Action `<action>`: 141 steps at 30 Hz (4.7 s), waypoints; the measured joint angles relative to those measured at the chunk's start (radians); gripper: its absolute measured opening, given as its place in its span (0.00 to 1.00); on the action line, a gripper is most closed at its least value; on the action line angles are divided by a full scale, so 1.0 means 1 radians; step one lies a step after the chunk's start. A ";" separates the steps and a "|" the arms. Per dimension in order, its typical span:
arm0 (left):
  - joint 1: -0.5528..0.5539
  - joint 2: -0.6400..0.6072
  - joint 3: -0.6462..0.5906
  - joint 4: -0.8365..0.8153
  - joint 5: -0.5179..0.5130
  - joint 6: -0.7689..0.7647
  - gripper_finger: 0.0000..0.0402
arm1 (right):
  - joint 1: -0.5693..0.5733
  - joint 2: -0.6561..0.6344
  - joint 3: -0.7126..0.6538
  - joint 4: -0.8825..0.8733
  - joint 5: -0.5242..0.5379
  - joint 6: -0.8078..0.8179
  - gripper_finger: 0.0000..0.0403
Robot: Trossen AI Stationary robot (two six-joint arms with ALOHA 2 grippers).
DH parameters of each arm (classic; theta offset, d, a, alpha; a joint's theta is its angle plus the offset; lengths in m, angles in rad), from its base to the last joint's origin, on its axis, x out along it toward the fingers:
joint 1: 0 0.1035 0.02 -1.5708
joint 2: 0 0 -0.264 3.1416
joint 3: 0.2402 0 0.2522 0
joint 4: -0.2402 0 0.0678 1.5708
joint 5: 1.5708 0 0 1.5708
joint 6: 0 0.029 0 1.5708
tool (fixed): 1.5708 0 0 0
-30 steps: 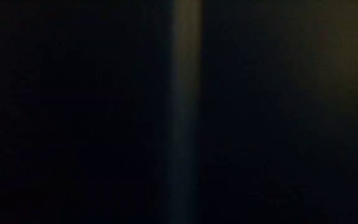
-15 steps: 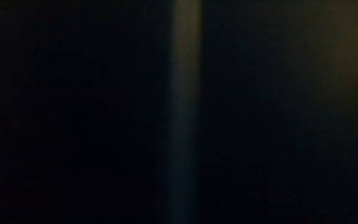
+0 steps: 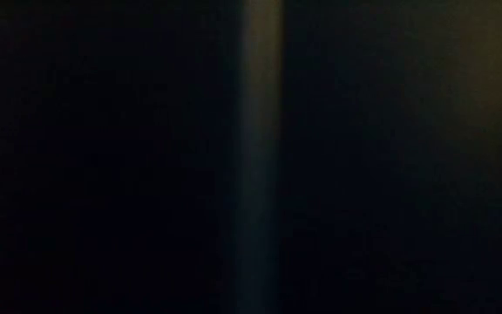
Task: Pick and place slides into bin
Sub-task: Put the black slipper into the blue bin
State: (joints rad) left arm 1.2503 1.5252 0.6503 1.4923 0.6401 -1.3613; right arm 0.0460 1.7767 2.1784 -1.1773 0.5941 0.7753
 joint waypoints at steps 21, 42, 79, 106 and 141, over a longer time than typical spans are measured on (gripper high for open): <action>-0.589 -0.596 0.224 -1.088 -0.294 0.510 0.00 | 0.089 -0.158 -0.001 -0.016 0.174 -0.018 0.80; -1.740 -0.600 0.223 -1.344 -1.534 0.538 0.00 | 0.126 -0.205 -0.001 -0.182 0.093 -0.074 0.80; -1.777 0.193 0.516 -1.327 -1.741 -0.324 0.00 | 0.148 -0.253 -0.001 -0.261 0.044 -0.234 0.80; -1.689 0.382 0.485 -1.349 -1.656 -0.497 0.00 | 0.161 -0.253 -0.001 -0.271 0.047 -0.349 0.80; -1.726 0.433 0.517 -0.990 -1.650 -0.188 0.56 | 0.132 -0.253 -0.001 -0.263 -0.005 -0.355 0.80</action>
State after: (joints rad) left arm -0.4755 1.9579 1.1671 0.5023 -1.0095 -1.5494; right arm 0.1780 1.5242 2.1777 -1.4403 0.5895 0.4203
